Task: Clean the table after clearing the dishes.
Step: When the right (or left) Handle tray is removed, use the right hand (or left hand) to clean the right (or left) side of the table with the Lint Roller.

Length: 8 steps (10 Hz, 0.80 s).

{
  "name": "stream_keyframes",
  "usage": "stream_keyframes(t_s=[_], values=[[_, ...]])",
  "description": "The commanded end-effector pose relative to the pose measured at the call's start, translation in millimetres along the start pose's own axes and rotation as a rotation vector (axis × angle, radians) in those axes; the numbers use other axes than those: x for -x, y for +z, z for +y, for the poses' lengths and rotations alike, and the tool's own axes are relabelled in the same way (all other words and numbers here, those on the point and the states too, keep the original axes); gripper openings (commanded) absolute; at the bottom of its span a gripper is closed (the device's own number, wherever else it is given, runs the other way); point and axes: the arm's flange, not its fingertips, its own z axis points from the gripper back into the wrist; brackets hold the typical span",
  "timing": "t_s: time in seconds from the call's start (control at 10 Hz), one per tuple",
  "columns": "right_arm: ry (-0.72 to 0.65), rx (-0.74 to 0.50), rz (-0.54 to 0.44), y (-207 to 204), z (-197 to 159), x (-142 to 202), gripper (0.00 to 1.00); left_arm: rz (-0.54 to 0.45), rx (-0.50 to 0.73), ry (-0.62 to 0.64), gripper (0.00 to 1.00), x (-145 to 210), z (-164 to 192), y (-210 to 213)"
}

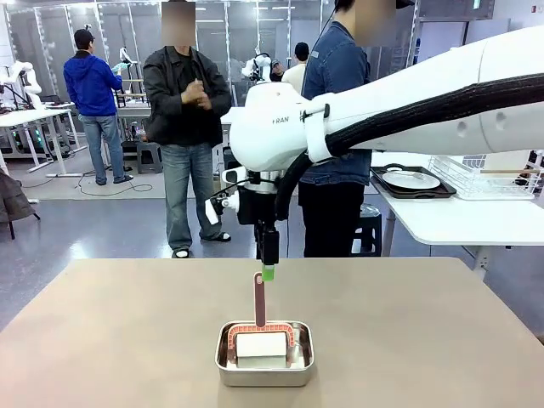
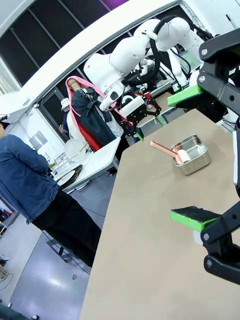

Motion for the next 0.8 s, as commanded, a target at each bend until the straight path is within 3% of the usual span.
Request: stream_keyframes(t_s=[0.0, 0.7], values=[[-0.018, -0.019, 0.038, -0.7, -2.6, -10.1, 1.0, 0.001, 0.009, 0.011, 1.0, -0.8, -2.2, 3.1], [-0.015, -0.14, 0.042, -48.4, -12.8, -19.7, 1.0, 0.001, 0.009, 0.011, 1.0, -0.8, -2.2, 3.1]])
